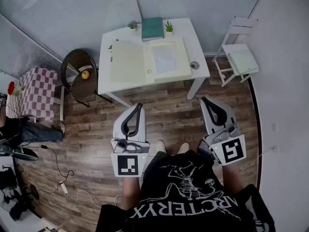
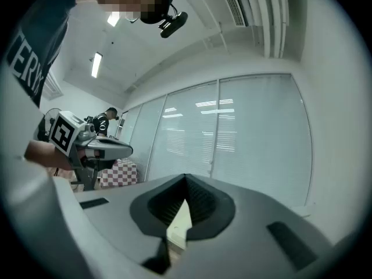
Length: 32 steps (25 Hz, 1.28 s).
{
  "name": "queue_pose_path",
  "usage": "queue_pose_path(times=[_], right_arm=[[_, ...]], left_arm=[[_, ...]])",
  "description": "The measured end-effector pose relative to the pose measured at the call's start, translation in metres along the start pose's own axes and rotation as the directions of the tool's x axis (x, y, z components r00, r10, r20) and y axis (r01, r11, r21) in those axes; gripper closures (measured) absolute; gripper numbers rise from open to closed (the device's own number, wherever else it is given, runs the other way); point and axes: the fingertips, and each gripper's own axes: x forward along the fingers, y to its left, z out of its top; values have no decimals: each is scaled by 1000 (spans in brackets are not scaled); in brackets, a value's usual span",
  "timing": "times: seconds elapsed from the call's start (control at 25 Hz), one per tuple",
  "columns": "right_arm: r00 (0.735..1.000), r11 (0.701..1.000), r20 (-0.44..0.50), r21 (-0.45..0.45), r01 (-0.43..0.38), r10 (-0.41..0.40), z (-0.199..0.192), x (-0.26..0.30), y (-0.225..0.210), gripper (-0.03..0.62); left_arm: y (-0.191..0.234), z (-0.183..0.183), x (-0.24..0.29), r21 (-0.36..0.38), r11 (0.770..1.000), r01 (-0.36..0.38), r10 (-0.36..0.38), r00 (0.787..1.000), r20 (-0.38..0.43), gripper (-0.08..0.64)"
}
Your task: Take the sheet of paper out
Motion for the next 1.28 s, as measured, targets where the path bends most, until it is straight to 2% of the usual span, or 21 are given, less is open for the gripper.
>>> queue_pose_path(times=[0.32, 0.84, 1.08, 1.28], right_arm=[[1000, 1000, 17, 5, -9, 9, 0, 2, -9, 581], [999, 1000, 35, 15, -10, 9, -2, -7, -23, 581], [999, 999, 28, 19, -26, 25, -17, -18, -44, 581], [998, 998, 16, 20, -62, 62, -31, -3, -56, 580]], left_arm=[[-4, 2, 8, 33, 999, -3, 3, 1000, -4, 548], [-12, 1, 20, 33, 999, -13, 14, 1000, -23, 548], [-29, 3, 34, 49, 998, -40, 41, 999, -11, 548], [-29, -11, 48, 38, 998, -59, 61, 997, -49, 548]])
